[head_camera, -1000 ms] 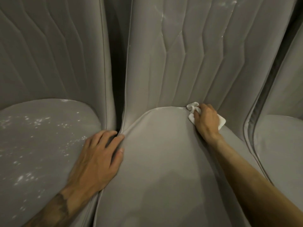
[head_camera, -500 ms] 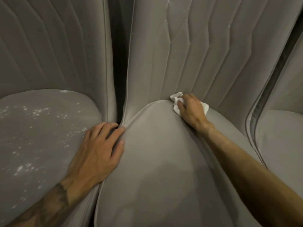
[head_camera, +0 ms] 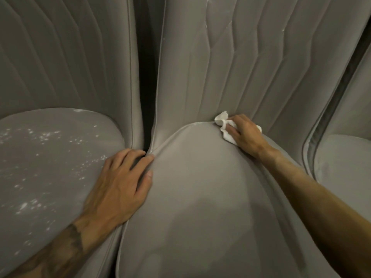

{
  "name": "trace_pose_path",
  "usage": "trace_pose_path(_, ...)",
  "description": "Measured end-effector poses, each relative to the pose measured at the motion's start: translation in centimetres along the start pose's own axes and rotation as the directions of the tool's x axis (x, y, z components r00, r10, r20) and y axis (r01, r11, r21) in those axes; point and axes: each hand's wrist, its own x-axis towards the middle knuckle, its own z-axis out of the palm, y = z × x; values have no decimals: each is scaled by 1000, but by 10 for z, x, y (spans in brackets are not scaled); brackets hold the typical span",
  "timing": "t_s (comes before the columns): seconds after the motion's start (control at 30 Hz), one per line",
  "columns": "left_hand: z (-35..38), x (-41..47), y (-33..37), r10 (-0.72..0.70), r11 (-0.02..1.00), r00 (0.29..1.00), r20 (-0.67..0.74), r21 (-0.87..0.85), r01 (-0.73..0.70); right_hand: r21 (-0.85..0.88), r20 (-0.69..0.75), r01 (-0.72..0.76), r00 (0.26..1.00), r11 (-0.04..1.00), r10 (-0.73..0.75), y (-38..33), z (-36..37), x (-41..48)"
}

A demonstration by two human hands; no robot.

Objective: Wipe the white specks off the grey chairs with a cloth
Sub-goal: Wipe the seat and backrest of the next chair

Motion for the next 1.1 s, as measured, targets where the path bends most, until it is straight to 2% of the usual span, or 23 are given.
trace_pose_path(0.07,1,1,0,-9,1000,1000,-2,-2,9,-9,-62,-62,996,998,62,3,5,-1)
trace_pose_path(0.13,1,1,1,-11,1000,1000,0,-6,11,-15,-57,-61,997,998,60,-14,18,8)
trace_pose_path(0.23,1,0,-1,-11,1000,1000,7,-5,11,17,57,96,994,995,-96,-32,21,14)
trace_pose_path(0.3,1,0,-1,-9,1000,1000,11,1,8,9,97,136,986,991,-136,-21,9,10)
trace_pose_path(0.4,1,0,1,-11,1000,1000,0,1,11,-15,-5,17,1000,1000,-17,-8,1,3)
trace_pose_path(0.47,1,0,1,-16,1000,1000,-4,0,16,-18,-20,-4,1000,1000,4,-26,16,10)
trace_pose_path(0.63,0,0,0,-12,1000,1000,13,2,12,74,93,201,974,977,-208,-61,28,17)
trace_pose_path(0.7,1,-1,-1,-13,1000,1000,16,-3,13,10,98,157,983,988,-157,-51,17,16)
trace_pose_path(0.8,0,0,0,-26,1000,1000,17,-7,27,-38,-17,76,997,996,-77,-55,23,17)
trace_pose_path(0.97,1,-1,0,-14,1000,1000,8,-5,14,47,159,264,950,963,-268,-81,36,17)
trace_pose_path(1.03,2,-1,0,-7,1000,1000,-4,-1,7,19,156,209,965,978,-210,-67,26,20)
trace_pose_path(1.1,1,0,2,-9,1000,1000,-5,-4,9,-8,92,118,989,993,-117,-61,25,21)
